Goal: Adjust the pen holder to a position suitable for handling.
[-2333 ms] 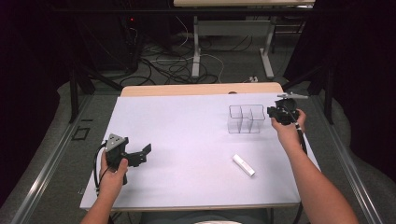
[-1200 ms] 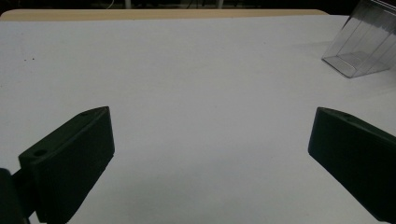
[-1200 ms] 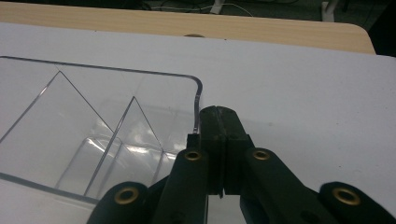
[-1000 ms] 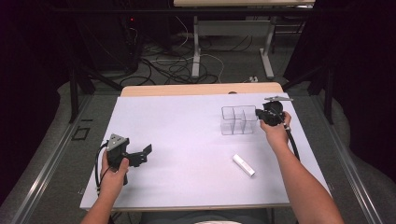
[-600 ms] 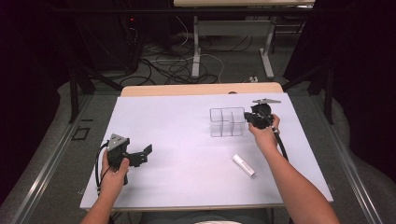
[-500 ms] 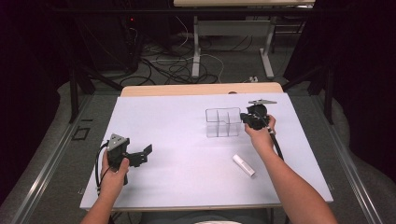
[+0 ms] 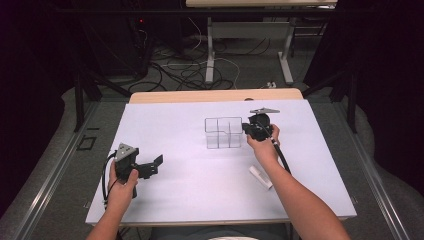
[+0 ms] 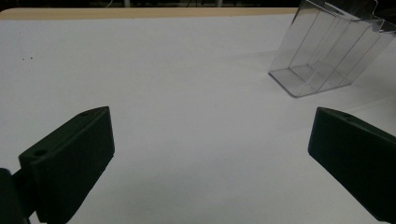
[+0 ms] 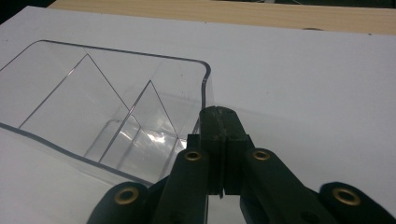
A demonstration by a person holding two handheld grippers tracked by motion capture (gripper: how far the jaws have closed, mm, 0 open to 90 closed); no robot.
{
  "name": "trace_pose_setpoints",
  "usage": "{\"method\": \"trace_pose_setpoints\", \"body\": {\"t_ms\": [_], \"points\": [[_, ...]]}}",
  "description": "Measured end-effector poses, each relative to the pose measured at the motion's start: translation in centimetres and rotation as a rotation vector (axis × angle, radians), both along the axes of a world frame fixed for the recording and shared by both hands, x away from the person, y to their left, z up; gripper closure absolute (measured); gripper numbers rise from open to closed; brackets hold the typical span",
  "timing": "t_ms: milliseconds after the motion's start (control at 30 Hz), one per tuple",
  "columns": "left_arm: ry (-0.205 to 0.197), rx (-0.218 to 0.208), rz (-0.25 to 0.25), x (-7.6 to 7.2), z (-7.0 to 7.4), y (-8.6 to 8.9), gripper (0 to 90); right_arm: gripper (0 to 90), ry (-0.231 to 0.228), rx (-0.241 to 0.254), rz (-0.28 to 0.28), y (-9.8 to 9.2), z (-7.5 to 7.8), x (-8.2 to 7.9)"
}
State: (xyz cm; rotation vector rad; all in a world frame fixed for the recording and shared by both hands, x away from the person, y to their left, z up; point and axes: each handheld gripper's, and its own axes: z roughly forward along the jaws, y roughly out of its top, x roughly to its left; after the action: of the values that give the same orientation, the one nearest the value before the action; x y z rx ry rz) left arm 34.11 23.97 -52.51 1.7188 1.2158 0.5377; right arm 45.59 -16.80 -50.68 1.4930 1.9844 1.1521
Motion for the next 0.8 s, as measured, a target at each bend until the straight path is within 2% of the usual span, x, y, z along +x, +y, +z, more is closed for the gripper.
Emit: {"method": "trace_pose_setpoints", "body": {"t_ms": [300, 467, 700, 800], "points": [[-0.001, -0.002, 0.001, 0.0, 0.0, 0.0, 0.4, 90.0, 0.013, 0.017, 0.009, 1.3, 0.0, -0.1], [0.000, -0.002, 0.000, 0.0, 0.0, 0.0, 0.4, 89.9, 0.017, 0.021, 0.014, 1.3, 0.0, 0.0], [0.000, 0.001, 0.001, 0.0, 0.0, 0.1, 0.4, 79.8, 0.020, 0.020, 0.021, 0.7, 0.3, -0.1], [0.000, 0.000, 0.000, 0.0, 0.0, 0.1, 0.4, 74.7, 0.006, 0.014, 0.032, 0.4, 0.7, -0.2]]}}
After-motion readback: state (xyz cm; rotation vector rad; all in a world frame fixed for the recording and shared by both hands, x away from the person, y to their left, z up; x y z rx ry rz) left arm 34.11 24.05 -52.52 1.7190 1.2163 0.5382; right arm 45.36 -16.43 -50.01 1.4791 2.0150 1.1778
